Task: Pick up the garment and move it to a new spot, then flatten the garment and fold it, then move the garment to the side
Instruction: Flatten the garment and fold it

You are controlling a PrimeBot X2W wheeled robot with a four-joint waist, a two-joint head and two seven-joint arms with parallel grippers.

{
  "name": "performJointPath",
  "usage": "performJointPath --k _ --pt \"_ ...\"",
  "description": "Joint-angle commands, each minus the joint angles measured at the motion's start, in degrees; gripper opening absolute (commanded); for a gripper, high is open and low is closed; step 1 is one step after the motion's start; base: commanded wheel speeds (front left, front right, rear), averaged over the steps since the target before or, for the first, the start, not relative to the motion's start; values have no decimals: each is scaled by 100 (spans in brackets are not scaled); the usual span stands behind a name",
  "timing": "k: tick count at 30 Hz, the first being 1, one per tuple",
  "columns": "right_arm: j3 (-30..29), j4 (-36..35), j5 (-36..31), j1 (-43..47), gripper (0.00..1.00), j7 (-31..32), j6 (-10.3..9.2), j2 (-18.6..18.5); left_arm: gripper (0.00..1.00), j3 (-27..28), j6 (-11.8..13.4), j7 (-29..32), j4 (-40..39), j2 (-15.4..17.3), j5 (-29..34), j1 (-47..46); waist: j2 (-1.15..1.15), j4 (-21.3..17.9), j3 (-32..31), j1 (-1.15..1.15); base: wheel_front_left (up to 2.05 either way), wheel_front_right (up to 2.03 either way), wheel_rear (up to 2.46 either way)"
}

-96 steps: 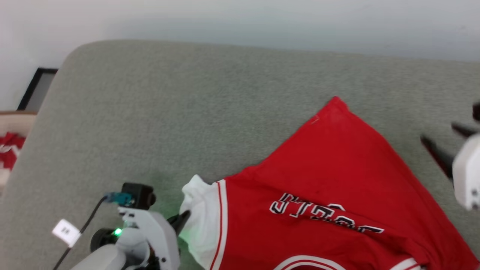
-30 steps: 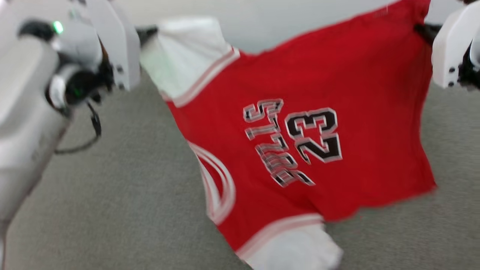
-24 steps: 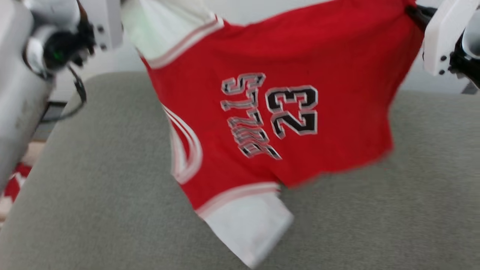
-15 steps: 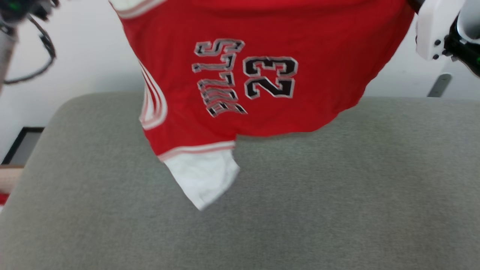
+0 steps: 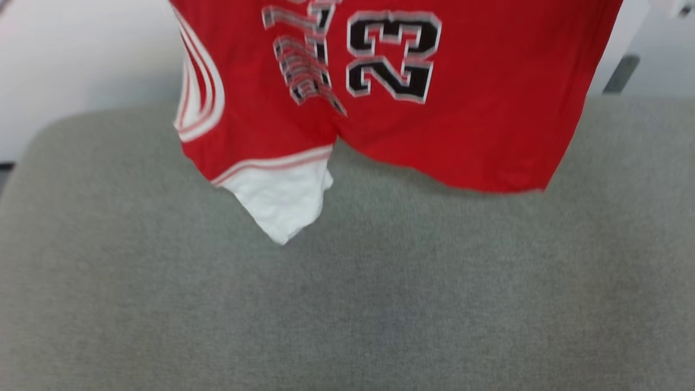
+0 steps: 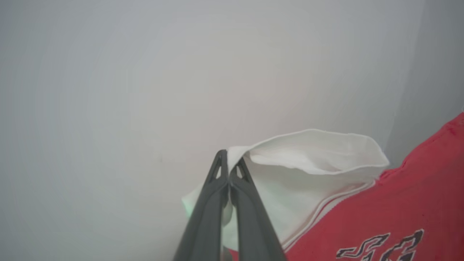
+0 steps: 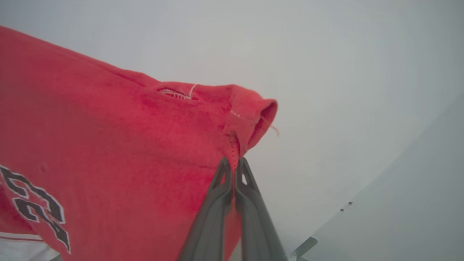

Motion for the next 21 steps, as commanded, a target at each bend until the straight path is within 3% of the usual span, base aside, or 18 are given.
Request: performJointPath --k 1,5,12,16,21 --pt "-226 73 -203 -236 0 -74 -6 101 0 23 -24 -250 20 -19 147 -267 0 40 1108 0 0 0 0" --pt "-620 444 -773 -668 0 -431 -6 461 0 -15 5 -849 271 -99 499 -735 0 -2 1972 0 0 0 0" --pt "-1169 1443 -2008 -1693 0 -1989 -6 1188 0 103 104 -2767 777 -373 1134 -1792 0 -29 3097 0 0 0 0" --pt "-1451 1938 -2684 -2117 0 -2878 -6 1392 0 158 13 -3587 1039 -614 1205 -2244 0 120 3534 0 0 0 0" --pt "-1586 2415 -3012 -2279 0 -3220 -6 1523 0 177 -55 -4039 1191 -812 1088 -2218 0 299 3797 0 0 0 0"
